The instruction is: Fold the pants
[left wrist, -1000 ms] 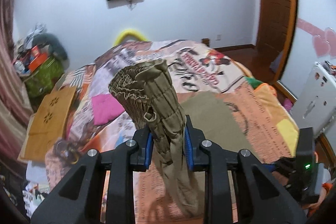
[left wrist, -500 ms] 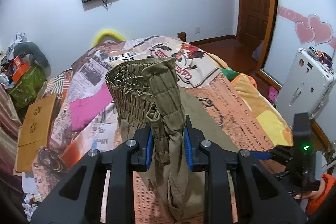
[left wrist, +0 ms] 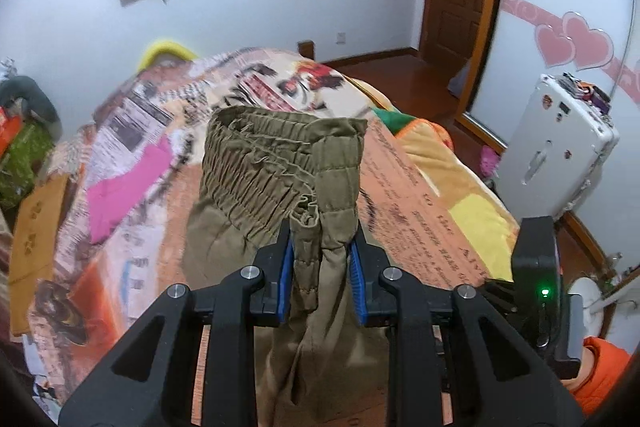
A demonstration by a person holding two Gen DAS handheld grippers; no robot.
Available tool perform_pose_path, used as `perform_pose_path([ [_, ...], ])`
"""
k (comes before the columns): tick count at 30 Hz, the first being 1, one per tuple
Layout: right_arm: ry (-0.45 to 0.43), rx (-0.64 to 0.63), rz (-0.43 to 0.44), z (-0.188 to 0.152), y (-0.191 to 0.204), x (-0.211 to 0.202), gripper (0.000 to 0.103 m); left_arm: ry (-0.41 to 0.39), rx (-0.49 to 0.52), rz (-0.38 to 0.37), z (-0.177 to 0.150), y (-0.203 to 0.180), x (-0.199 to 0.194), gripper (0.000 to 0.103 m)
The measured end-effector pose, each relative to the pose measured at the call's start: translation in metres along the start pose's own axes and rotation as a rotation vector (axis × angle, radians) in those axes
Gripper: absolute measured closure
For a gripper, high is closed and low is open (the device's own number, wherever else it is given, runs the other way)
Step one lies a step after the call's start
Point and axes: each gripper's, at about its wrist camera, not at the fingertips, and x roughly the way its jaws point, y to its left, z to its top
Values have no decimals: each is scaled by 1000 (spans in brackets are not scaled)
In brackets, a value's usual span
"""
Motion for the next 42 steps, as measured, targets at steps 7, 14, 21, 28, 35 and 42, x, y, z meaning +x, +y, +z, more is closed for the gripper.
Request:
perform_pose_path([
  [7,-2,-12,-15,0,0,-2,41,71,6,-61,-9,-14,24,78],
  [14,-7,-22,-48,-4,-3,-9,41,162,32,-109,-22,-25,49,78],
  [21,-33,-13,-95,-9,-13,-29,41,241,88,-112,-37,-35,57,73],
  [28,-87,-15,-146,-7,-18,-51,41,203,41,-200,-37,-24,30,43],
  [35,-163,-41,-135,8,-6,-69,41,176,-36,-70,-41,28,21,38],
  [42,-167,-88,-99,23,23,-47,41,261,-75,19,-80,68,37,36],
])
